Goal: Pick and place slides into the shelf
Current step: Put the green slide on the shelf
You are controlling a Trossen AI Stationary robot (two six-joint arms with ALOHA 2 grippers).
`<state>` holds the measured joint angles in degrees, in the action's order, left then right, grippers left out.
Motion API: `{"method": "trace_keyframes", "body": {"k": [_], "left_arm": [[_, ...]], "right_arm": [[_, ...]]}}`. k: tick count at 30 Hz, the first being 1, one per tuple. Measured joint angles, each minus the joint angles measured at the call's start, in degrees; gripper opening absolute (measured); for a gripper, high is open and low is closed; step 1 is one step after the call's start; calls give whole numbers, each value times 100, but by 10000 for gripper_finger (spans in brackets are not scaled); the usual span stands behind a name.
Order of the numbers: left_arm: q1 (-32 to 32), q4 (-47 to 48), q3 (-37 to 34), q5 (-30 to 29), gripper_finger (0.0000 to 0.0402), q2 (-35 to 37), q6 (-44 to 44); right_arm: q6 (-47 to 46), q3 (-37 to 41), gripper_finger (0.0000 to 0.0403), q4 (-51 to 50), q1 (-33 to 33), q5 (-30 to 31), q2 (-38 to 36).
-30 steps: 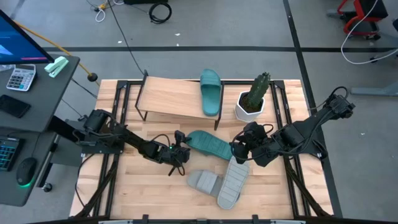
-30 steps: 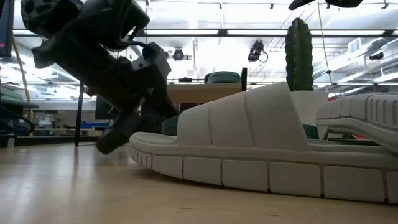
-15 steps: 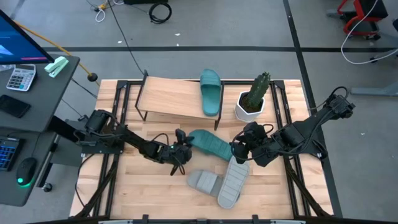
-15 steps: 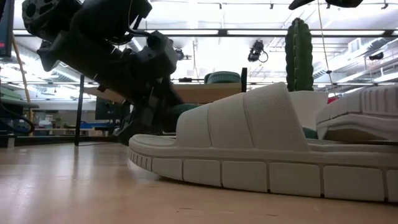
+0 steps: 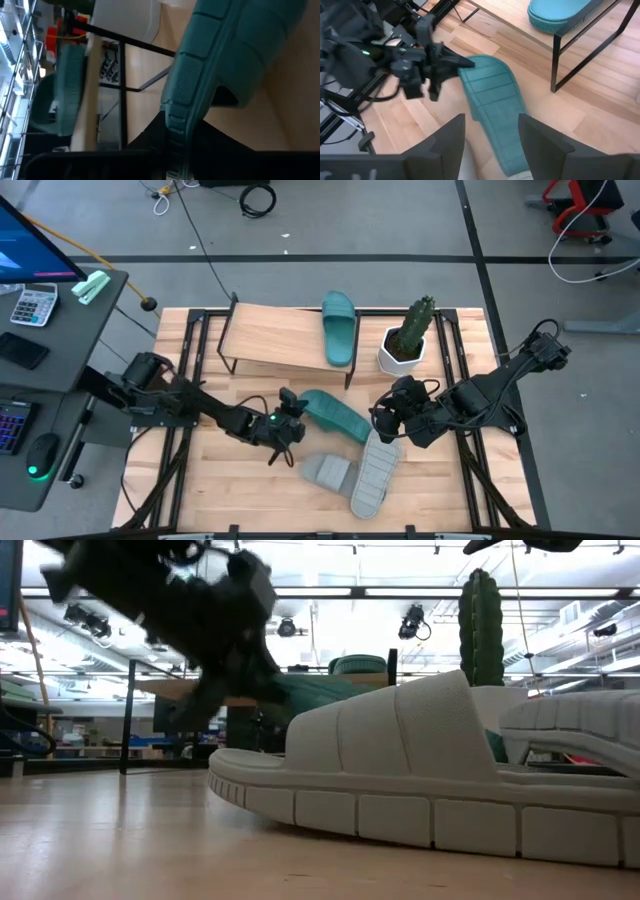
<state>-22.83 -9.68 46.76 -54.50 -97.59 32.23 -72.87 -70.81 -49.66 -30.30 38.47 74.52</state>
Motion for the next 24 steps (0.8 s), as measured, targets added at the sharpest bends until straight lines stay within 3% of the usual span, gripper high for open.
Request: {"method": "trace_keyframes", "body": {"k": [13,17,24], "left_arm": [[-151,4819,1508,-202,51,1270,-1887],[-223,6498,2485,109,51,1375,-2375],[-214,9040,4481,1196,51,1362,-3350]], "right_arm": [[201,-2,189,1,0,38,0],[248,-2,187,1,0,54,0],[257,-2,187,1,1,51,0]]}}
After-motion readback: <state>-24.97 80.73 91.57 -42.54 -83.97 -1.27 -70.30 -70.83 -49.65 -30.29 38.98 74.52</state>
